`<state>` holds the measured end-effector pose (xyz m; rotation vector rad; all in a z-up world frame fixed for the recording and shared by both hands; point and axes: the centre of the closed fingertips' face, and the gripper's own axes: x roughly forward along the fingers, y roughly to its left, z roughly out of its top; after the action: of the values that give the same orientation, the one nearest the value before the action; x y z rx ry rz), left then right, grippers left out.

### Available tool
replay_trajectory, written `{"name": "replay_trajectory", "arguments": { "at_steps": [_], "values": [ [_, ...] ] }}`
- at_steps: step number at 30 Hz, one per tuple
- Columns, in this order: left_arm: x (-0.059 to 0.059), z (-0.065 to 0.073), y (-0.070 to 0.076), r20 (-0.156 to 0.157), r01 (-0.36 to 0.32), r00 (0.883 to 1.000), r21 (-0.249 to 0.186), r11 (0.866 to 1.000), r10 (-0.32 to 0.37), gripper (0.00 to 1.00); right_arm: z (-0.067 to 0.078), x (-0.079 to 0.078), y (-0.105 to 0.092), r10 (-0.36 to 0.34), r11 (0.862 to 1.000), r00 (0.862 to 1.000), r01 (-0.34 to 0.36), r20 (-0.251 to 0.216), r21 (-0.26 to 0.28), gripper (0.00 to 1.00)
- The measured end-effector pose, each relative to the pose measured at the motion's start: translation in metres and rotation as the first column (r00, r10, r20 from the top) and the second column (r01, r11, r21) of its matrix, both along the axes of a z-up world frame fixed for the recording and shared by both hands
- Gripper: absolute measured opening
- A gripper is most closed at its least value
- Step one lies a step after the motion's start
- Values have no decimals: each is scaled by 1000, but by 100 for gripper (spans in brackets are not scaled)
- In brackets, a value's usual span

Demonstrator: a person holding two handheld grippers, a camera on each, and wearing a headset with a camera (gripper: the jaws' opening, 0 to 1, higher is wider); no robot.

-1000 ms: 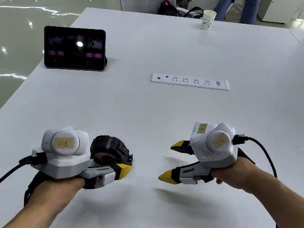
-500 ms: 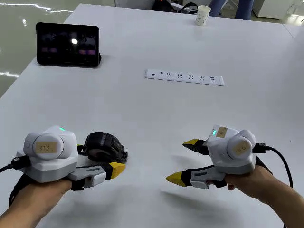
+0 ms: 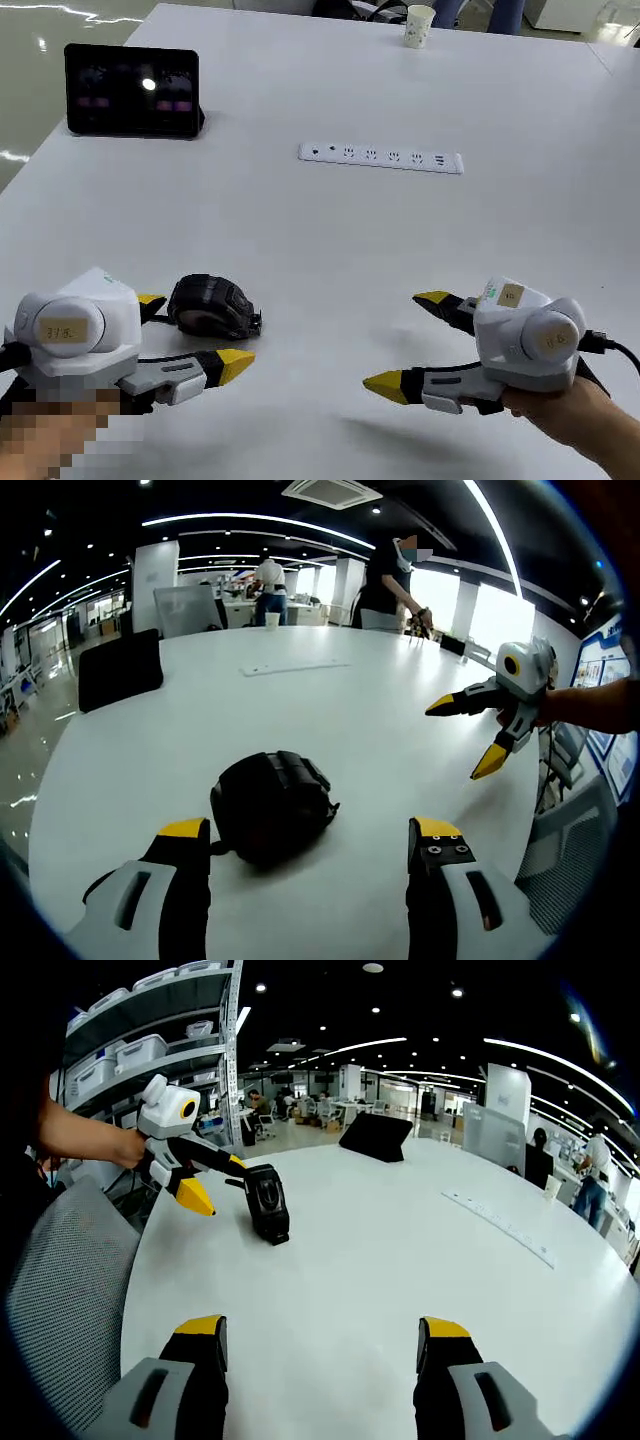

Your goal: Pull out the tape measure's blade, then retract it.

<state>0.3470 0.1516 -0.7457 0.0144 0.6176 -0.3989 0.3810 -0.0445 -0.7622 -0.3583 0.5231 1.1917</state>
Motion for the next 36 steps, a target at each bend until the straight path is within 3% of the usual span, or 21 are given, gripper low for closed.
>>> {"name": "replay_trajectory", "arguments": {
  "at_steps": [13,29,36],
  "values": [
    [-10,7,4,39,29,999,1,1000,-29,84,9,-7,-17,-107,990,994,108,-17,86,89],
    [-18,12,-4,72,74,995,25,997,-76,89,16,-23,-34,-170,977,985,172,-28,126,99],
    [-25,11,-3,78,90,993,39,995,-93,93,15,-27,-40,-193,973,981,196,-32,124,99]
  ]
}}
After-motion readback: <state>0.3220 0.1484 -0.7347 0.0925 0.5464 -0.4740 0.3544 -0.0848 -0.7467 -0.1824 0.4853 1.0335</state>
